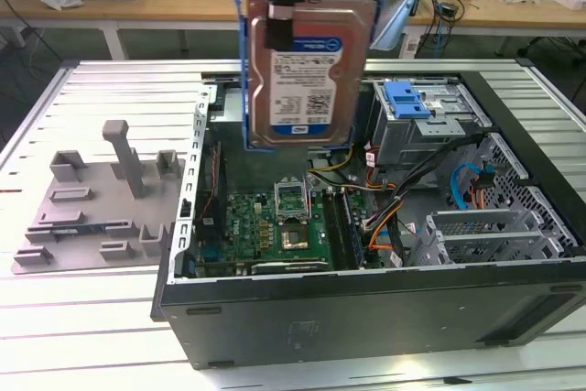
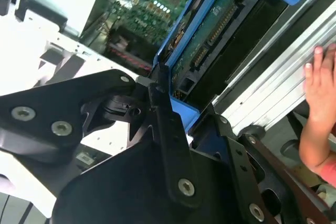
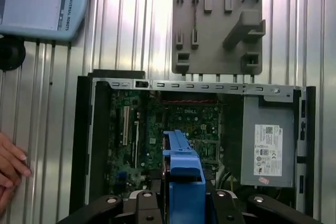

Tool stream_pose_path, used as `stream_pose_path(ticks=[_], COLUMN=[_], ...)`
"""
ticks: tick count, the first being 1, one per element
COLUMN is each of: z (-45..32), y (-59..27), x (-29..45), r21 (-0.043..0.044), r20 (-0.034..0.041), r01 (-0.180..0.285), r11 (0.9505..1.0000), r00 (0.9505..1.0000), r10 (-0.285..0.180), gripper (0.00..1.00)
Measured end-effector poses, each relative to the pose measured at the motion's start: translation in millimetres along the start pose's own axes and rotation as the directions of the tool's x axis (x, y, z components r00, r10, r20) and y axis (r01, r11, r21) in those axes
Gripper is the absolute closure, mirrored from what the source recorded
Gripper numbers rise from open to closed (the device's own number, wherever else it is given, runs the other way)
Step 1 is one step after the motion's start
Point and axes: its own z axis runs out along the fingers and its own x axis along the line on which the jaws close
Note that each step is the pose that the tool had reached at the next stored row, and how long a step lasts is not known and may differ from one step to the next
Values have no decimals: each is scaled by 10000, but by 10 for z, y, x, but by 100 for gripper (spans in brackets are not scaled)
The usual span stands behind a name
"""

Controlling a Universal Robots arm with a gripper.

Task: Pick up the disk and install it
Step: 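Pick up the disk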

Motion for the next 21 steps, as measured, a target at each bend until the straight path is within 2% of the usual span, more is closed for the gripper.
stream_pose_path(ticks=[5,8,11,21], z=[-10,-18,-22,-23], y=[-230,-406,-524,-534], x=[104,184,238,240], r21=[-10,-15,-16,-17], r20=[1,1,1,0], r01=[3,5,7,8], r11=[10000,10000,10000,10000], r00=[10000,10000,10000,10000], r10=[-3,-5,-7,-8], gripper=[63,63,63,63])
